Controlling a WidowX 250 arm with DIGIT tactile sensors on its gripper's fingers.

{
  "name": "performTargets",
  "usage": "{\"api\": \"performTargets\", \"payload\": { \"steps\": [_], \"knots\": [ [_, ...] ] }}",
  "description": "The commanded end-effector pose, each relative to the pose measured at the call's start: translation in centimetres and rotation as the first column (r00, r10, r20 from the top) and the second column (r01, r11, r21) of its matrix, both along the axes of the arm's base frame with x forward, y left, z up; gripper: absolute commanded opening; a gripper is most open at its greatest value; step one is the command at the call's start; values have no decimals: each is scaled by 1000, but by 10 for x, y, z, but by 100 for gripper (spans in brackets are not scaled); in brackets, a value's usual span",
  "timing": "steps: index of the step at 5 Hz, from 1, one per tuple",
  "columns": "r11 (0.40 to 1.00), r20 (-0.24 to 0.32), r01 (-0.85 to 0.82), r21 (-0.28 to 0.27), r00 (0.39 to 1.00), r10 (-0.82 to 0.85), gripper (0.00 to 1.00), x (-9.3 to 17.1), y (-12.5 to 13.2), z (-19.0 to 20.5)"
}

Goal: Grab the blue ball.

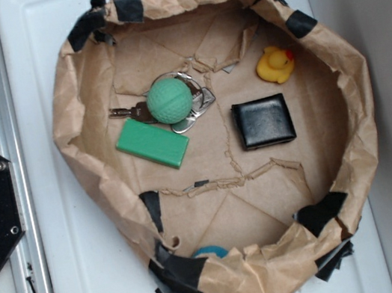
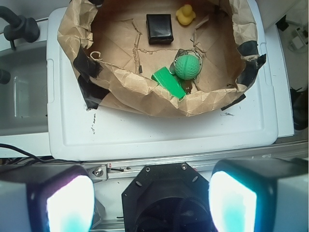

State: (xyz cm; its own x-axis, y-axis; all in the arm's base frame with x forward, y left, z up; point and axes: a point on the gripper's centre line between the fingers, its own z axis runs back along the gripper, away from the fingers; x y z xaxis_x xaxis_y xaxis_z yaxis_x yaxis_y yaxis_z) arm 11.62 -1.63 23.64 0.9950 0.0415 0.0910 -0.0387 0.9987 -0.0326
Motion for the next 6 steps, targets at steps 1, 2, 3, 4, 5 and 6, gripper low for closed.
{"api": "performTargets", "payload": {
  "steps": [1, 2, 3, 4, 5, 6],
  "knots": [
    [1000, 0, 0, 0, 1000, 0, 100, 0, 0, 0],
    [979, 35, -190, 79, 982, 187, 100, 29, 16, -45],
    [902, -204, -433, -8, 883, 422, 100, 58, 22, -80],
    [762, -286, -633, -135, 761, 582, 100, 94, 24, -90],
    [670, -384, -719, -186, 681, 624, 100, 113, 36, -90],
    [623, -424, -751, -218, 648, 633, 100, 120, 44, -95]
  ]
}}
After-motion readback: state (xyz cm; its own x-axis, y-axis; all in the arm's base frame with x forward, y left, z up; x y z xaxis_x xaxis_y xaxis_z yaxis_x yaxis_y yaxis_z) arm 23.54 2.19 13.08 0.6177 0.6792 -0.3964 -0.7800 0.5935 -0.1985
